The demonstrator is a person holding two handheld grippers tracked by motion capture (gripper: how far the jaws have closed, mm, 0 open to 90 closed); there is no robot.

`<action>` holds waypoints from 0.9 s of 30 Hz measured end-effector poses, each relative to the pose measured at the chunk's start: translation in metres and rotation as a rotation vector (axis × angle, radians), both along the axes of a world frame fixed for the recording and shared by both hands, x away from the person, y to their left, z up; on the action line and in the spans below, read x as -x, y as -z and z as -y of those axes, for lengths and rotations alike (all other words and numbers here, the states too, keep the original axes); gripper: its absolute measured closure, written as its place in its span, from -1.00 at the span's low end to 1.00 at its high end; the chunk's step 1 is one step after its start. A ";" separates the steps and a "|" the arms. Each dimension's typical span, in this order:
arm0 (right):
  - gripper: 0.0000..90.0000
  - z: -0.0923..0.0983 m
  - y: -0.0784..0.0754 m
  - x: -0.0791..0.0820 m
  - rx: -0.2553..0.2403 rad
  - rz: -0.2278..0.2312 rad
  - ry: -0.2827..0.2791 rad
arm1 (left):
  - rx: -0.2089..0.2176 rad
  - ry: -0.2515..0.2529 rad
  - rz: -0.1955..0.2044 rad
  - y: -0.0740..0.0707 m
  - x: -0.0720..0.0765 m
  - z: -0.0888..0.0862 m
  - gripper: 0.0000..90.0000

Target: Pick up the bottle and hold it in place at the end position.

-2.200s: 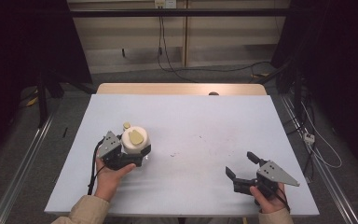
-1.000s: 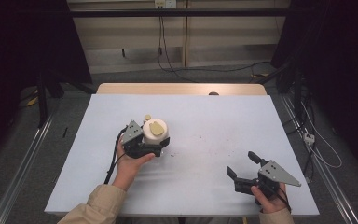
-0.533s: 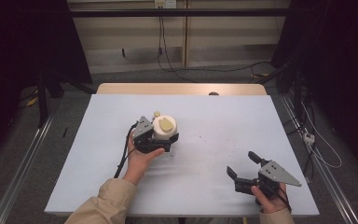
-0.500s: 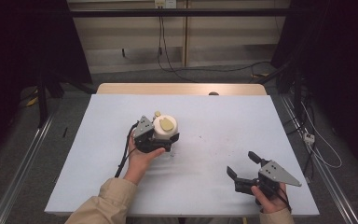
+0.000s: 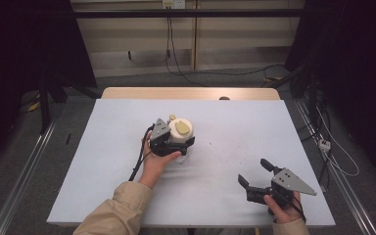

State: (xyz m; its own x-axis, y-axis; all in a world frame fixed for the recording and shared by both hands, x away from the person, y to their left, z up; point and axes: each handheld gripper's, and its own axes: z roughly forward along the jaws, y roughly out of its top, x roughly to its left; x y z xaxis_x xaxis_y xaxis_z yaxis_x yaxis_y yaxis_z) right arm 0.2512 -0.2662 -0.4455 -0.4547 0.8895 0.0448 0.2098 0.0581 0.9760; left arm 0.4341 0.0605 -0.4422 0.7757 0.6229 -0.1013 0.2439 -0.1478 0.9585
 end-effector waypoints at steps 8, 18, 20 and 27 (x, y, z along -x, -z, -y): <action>-0.90 0.001 0.000 0.000 0.003 0.001 -0.003 | -0.001 0.008 0.000 0.000 -0.006 0.013 -0.86; -0.90 0.002 0.000 0.000 0.001 0.001 -0.005 | -0.010 0.015 0.005 0.001 -0.011 0.026 -0.86; -0.90 0.002 0.000 0.000 0.000 0.001 -0.006 | -0.012 0.017 0.005 0.002 -0.012 0.027 -0.86; -0.90 0.002 0.000 0.000 -0.001 0.000 -0.009 | -0.019 0.025 -0.008 0.008 -0.013 0.028 -0.86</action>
